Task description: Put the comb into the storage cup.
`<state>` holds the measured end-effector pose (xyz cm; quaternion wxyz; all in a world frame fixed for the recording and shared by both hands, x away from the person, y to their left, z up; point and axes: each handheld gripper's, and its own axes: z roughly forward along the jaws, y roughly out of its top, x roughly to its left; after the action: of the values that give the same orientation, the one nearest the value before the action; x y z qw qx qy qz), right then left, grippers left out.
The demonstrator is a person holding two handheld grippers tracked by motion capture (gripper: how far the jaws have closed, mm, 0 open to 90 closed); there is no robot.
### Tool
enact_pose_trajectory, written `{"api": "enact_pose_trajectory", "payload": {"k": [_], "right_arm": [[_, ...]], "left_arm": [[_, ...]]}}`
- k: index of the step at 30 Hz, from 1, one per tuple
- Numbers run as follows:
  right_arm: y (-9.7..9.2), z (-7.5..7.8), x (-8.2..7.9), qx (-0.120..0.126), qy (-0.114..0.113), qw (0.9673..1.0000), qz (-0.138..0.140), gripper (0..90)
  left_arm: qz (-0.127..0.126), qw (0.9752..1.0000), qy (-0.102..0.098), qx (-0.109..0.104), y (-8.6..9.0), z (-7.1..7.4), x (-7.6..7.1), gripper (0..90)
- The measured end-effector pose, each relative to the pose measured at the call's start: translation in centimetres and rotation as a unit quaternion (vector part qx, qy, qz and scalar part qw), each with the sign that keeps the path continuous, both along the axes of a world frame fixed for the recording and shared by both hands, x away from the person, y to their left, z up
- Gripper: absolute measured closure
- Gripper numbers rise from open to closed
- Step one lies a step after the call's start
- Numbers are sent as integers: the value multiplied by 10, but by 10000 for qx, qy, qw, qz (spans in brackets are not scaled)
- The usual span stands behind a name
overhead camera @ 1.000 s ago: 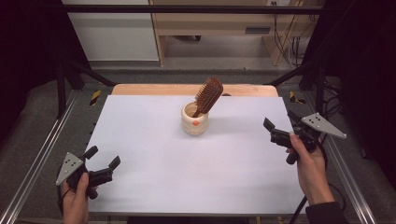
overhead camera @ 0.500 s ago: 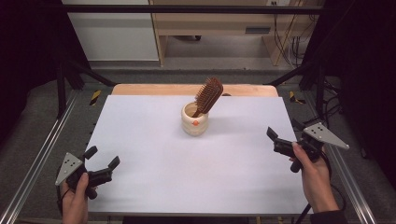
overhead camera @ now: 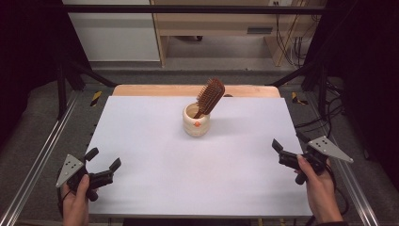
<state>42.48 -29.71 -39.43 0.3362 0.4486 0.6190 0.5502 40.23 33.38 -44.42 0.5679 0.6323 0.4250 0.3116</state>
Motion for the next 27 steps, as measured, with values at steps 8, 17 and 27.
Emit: {"api": "enact_pose_trajectory", "payload": {"k": [8, 17, 27], "right_arm": [[0, -15, -4, -12, 130, 9999, 7, 35], [2, -29, -7, -32, 237, 9997, 63, 37], [9, -42, -8, -79, 316, 9993, 158, 38]], "left_arm": [[-25, 10000, -19, 20, -3, 1, 0, 21], [-19, 10000, -3, 13, -2, 0, 0, 20], [-46, 10000, -1, 21, -3, 0, 0, 20]]}}
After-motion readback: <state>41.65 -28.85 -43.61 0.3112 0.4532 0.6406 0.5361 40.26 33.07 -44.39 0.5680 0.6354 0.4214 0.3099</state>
